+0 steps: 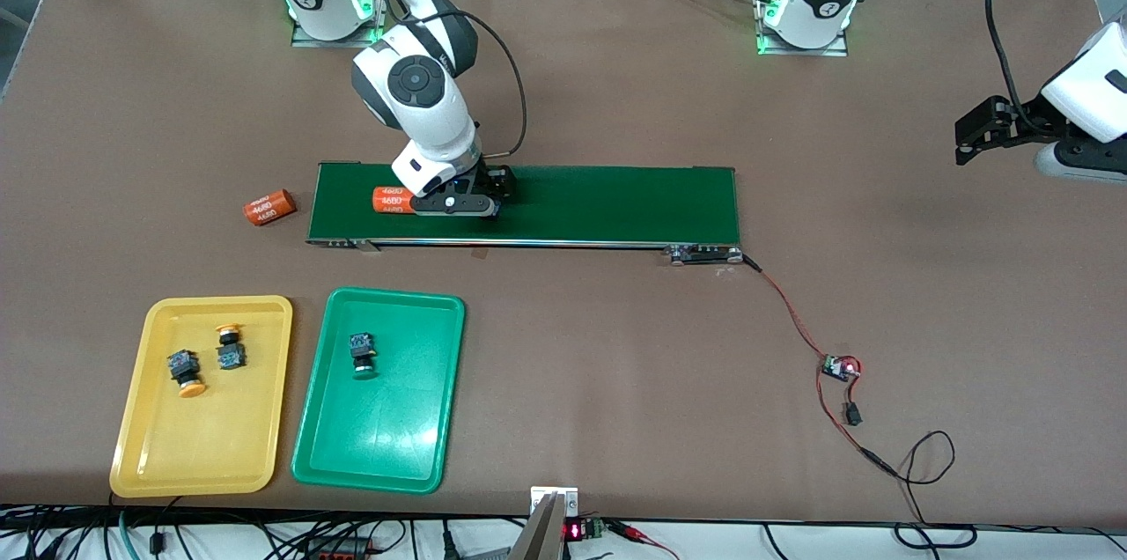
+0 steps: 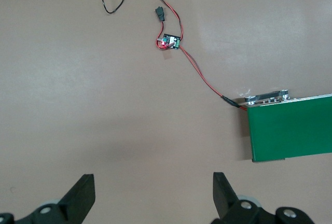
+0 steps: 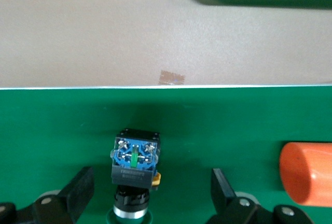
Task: Sort buttons by color to trays
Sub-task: 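Carry the black switch to the green tray and release it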
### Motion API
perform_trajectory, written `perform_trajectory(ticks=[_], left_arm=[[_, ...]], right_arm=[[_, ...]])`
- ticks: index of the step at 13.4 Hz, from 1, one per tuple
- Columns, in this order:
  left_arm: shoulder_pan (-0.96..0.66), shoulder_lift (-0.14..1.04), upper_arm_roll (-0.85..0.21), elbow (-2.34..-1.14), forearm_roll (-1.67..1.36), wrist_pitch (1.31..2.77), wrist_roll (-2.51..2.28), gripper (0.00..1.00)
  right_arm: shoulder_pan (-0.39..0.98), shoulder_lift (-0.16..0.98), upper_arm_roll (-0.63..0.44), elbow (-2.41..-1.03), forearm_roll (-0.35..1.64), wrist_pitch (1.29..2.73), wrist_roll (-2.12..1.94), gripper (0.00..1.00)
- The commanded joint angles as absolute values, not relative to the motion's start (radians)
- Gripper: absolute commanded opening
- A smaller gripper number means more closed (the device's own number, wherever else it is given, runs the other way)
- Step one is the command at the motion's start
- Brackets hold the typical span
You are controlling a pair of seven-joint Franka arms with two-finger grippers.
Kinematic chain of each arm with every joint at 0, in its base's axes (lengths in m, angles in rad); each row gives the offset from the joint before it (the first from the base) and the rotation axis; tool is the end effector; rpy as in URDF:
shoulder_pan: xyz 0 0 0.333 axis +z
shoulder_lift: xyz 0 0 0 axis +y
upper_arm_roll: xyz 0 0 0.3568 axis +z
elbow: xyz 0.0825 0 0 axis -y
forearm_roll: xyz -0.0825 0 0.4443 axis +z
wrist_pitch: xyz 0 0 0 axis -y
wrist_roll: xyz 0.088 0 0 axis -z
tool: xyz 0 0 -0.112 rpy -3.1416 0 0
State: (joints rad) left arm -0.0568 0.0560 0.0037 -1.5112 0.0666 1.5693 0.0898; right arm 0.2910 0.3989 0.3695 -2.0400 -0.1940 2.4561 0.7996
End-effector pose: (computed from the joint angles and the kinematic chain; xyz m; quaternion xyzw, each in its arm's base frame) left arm 0.6341 -0.0263 0.6572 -0.9969 0.0713 -0.0004 0.0334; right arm 0.5227 0.3980 0.2503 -0.9996 0.0108 -0.0147 0.0224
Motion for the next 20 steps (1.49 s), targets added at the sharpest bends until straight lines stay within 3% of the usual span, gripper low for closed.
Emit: perform_trajectory(ticks=[1,3,7,8,11,14,18,20], left_arm=[[-0.055,0.051,0.005,-1.506,0.058,1.56,0.097,1.0],[-0.055,0.052,0.005,-1.506,0.06,1.56,0.097,1.0],[-0.054,0.051,0.005,-1.511,0.06,1.56,0.097,1.0],[-0.055,0.052,0.005,-1.511,0.058,1.56,0.097,1.0],[-0.055,0.051,0.005,-1.511,0.06,1.56,0.097,1.0],[-0.055,0.052,0.002,-1.511,0.06,1.56,0.097,1.0],[-0.055,0.051,-0.003,-1.506,0.06,1.56,0.103,1.0],[-0.055,0.049,-0.005,-1.505,0.058,1.559,0.103,1.0]], right_arm=[[0.288,0.426,0.379,-2.034,-0.215,2.468,0.816,0.92],[0.285,0.431,0.379,-2.036,-0.215,2.464,0.807,0.71],[0.281,0.433,0.379,-2.034,-0.215,2.461,0.801,0.17],[0.278,0.43,0.377,-2.031,-0.213,2.462,0.795,0.07],[0.262,0.4,0.35,-1.973,-0.21,2.39,0.764,0.06],[0.238,0.42,0.318,-1.769,-0.204,2.284,0.688,0.06],[0.241,0.621,0.189,-1.532,-0.204,2.309,0.499,0.07],[0.242,0.707,0.172,-1.474,-0.21,2.397,0.486,0.07]])
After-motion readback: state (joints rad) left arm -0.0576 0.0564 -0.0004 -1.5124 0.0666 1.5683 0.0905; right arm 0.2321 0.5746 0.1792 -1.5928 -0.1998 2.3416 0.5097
